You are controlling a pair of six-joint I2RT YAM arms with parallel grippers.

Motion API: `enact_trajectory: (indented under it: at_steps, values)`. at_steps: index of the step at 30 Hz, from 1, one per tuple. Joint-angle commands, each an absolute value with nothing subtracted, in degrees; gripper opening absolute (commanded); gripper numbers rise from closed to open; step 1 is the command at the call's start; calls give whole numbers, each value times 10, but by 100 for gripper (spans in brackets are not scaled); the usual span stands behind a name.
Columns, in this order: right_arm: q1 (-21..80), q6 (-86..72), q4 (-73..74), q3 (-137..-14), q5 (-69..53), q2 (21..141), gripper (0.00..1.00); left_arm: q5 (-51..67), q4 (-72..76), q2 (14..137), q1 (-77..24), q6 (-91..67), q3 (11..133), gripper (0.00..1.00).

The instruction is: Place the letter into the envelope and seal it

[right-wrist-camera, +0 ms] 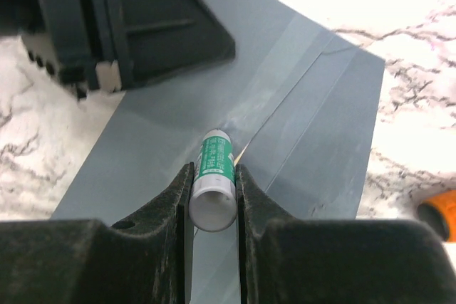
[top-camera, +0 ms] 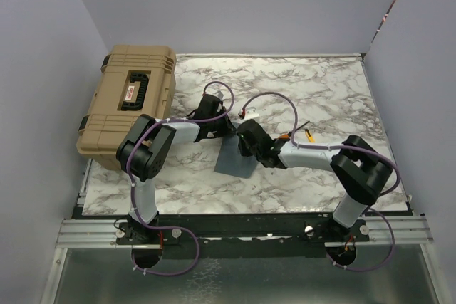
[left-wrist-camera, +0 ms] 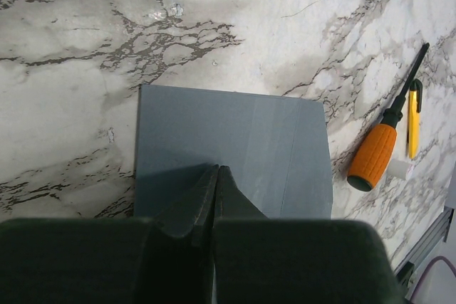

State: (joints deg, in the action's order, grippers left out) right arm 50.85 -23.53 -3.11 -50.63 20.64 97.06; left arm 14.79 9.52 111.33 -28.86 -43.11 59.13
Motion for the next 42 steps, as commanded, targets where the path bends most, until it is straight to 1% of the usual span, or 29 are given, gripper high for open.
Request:
enact_trajectory:
  at_steps: [1, 5, 8, 16, 24, 32, 37, 39, 42]
  values:
    - [497, -211, 51, -516, 207, 1036, 0, 93, -33, 1173, -286, -405, 553, 0]
    - [497, -208, 57, -533, 193, 1036, 0, 93, -33, 1173, -286, -405, 555, 0]
    - [504, -206, 58, -515, 166, 1012, 0, 92, -33, 1174, -286, -405, 555, 0]
    - [542, -250, 77, -467, 140, 959, 0, 92, -32, 1180, -286, -406, 560, 0]
    - [544, -254, 108, -477, 168, 937, 0, 93, -33, 1177, -286, -404, 557, 0]
    - [543, -256, 152, -532, 178, 868, 0, 97, -33, 1174, -286, -400, 561, 0]
    - [524, -272, 166, -523, 176, 824, 0, 111, -33, 1151, -286, -388, 567, 0]
    - [511, -284, 172, -513, 183, 813, 0, 128, -33, 1134, -286, -383, 576, 7]
    - [485, -314, 190, -497, 201, 799, 0, 162, -33, 1105, -286, -378, 592, 27]
